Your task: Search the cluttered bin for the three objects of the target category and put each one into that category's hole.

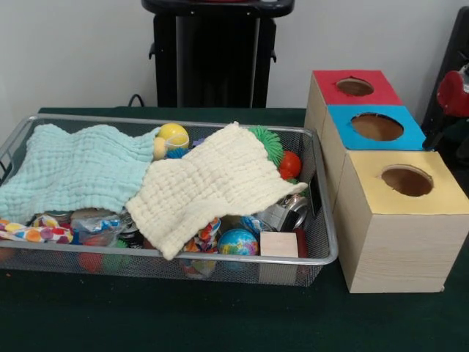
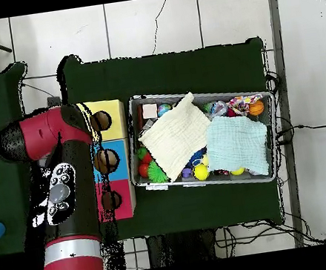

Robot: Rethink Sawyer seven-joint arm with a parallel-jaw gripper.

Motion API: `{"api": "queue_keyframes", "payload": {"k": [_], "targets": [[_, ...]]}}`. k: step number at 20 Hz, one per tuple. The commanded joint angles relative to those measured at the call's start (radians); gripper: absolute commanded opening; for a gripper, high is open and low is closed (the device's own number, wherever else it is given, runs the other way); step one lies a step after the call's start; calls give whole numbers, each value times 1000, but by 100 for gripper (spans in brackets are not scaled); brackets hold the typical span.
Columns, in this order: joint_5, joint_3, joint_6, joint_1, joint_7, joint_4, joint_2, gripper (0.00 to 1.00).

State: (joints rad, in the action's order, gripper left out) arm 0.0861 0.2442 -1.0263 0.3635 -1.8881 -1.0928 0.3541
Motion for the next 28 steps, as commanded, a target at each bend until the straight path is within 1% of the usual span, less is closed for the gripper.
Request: {"api": "queue_keyframes", "payload": {"k": [1, 4, 5, 8, 11, 18, 22, 24, 28], "targets": [[19, -106, 460, -30, -211, -256, 129, 100], [22, -114, 451, -25, -192, -257, 121, 100], [16, -114, 433, -23, -171, -242, 114, 100], [17, -104, 408, -15, -157, -235, 116, 100], [25, -89, 339, -3, -146, -224, 148, 100], [37, -98, 209, -33, -92, -222, 223, 100], [32, -107, 190, -60, -55, -245, 263, 100], [23, -100, 184, -66, -50, -252, 277, 100], [0, -96, 238, -93, -37, -310, 289, 100]]}}
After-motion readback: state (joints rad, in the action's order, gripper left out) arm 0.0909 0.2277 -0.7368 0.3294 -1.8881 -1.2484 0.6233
